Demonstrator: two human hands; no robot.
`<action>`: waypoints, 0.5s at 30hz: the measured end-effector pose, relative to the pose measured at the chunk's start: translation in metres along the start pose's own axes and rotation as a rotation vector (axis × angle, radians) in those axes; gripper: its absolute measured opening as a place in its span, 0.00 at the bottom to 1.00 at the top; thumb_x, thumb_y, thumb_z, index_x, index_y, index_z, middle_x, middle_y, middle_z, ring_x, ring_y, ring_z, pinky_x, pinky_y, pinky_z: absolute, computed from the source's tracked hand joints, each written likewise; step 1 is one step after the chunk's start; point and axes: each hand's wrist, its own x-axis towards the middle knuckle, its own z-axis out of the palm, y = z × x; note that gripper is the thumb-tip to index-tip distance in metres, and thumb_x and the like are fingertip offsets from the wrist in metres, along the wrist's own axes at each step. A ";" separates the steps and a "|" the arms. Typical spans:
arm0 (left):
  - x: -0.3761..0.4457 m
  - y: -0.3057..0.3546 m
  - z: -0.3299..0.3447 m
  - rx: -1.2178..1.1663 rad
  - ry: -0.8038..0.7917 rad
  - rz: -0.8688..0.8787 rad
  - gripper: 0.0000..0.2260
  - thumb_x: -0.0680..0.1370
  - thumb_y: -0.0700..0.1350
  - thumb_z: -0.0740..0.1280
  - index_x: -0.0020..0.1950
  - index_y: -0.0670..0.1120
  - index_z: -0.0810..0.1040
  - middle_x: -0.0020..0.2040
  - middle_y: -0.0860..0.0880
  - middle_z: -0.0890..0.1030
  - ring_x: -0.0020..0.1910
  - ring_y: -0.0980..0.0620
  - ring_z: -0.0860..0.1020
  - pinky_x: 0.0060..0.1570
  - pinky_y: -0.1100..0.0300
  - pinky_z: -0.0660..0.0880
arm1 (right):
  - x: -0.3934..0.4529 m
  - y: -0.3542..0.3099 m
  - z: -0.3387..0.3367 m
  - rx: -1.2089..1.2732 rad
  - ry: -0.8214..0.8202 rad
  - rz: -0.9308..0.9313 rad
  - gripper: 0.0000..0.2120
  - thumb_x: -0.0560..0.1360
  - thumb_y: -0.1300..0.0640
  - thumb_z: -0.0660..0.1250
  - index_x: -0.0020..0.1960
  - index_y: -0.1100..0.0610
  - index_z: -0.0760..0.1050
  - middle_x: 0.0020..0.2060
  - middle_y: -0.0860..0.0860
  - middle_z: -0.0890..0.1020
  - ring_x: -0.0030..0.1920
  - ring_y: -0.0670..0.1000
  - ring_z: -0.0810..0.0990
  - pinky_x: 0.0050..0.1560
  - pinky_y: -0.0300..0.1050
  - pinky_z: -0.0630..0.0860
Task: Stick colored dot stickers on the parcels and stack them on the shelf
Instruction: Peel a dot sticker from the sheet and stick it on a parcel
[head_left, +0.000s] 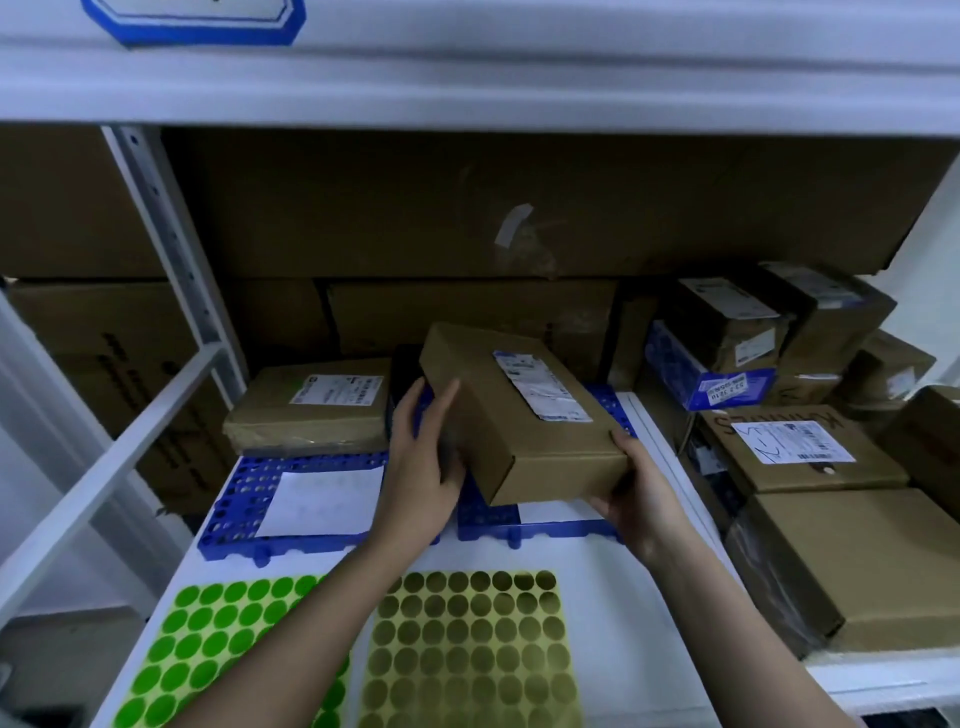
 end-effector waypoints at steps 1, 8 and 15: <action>0.000 0.005 0.001 -0.193 0.016 -0.152 0.29 0.80 0.37 0.60 0.75 0.60 0.56 0.75 0.55 0.54 0.66 0.69 0.57 0.64 0.74 0.61 | -0.001 0.003 0.000 0.013 0.003 -0.025 0.18 0.75 0.46 0.66 0.62 0.51 0.73 0.62 0.56 0.76 0.61 0.55 0.76 0.60 0.55 0.77; 0.012 0.021 -0.007 -0.820 -0.093 -0.759 0.27 0.78 0.56 0.62 0.74 0.62 0.56 0.60 0.53 0.74 0.52 0.54 0.75 0.54 0.50 0.76 | -0.024 0.021 0.008 -0.135 -0.135 -0.172 0.31 0.70 0.53 0.72 0.71 0.47 0.65 0.56 0.50 0.81 0.53 0.50 0.82 0.59 0.51 0.77; -0.002 0.021 -0.021 -0.759 -0.184 -0.583 0.25 0.78 0.47 0.63 0.72 0.65 0.61 0.61 0.58 0.75 0.57 0.55 0.76 0.58 0.53 0.75 | -0.040 0.002 0.004 -0.313 -0.232 -0.221 0.36 0.62 0.44 0.70 0.69 0.41 0.66 0.61 0.51 0.78 0.51 0.48 0.81 0.47 0.43 0.78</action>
